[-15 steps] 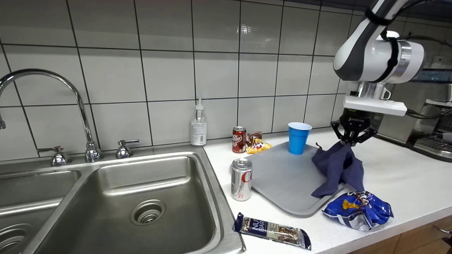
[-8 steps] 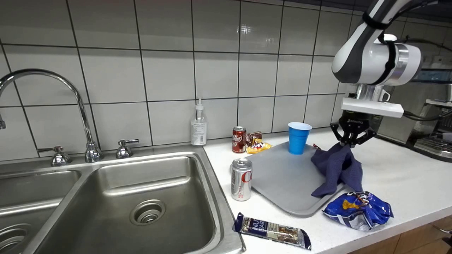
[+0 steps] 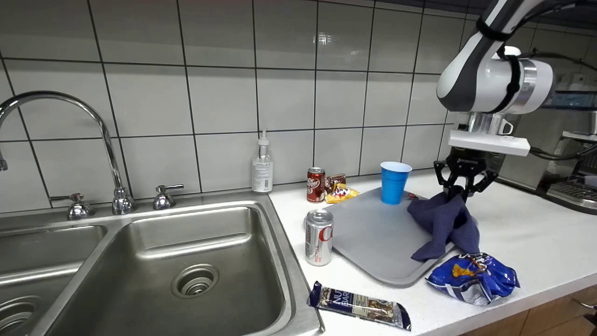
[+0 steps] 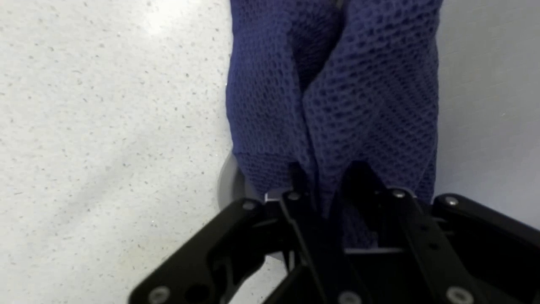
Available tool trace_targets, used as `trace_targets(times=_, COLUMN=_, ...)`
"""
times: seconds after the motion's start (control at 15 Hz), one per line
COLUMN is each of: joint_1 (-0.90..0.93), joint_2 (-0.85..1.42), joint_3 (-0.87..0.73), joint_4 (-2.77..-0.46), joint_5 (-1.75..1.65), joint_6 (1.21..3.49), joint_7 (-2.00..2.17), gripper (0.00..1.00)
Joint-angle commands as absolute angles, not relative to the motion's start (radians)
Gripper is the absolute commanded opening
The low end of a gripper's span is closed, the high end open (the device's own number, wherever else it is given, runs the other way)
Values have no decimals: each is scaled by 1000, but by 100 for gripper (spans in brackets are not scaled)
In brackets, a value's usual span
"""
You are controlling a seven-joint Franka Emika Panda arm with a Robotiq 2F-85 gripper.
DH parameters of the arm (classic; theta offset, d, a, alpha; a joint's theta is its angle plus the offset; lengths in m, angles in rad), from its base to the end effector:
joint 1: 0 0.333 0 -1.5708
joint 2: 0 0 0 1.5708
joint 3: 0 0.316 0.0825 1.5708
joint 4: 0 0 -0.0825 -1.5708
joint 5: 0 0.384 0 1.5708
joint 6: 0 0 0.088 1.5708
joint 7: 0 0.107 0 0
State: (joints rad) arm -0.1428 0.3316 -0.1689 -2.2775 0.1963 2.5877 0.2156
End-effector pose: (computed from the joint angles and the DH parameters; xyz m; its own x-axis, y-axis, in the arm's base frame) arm 0.5055 -0.1687 0.2097 0.7736 -0.6332 -0.0257 -0.6337 -0.7725 -0.0414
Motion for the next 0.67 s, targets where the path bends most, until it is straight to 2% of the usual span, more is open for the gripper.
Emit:
trace_targets(times=0.0, joint_1=-131, joint_2=336, joint_3=-181, joint_4=-2261, joint_5=165, joint_6=2585, joint_7=253, gripper=67)
trace_targets(times=0.27, joint_1=-136, joint_2=328, joint_3=-182, joint_4=-2266, joint_5=163, joint_6=2587, joint_7=242, gripper=97)
trace_targets(times=0.33, joint_1=-138, joint_2=325, joint_3=-183, joint_4=-2269, joint_5=163, joint_6=2587, joint_7=237, gripper=100)
trace_targets(times=0.6, joint_1=-152, joint_2=304, joint_3=-189, joint_4=-2287, joint_5=163, joint_6=2588, joint_7=202, gripper=100)
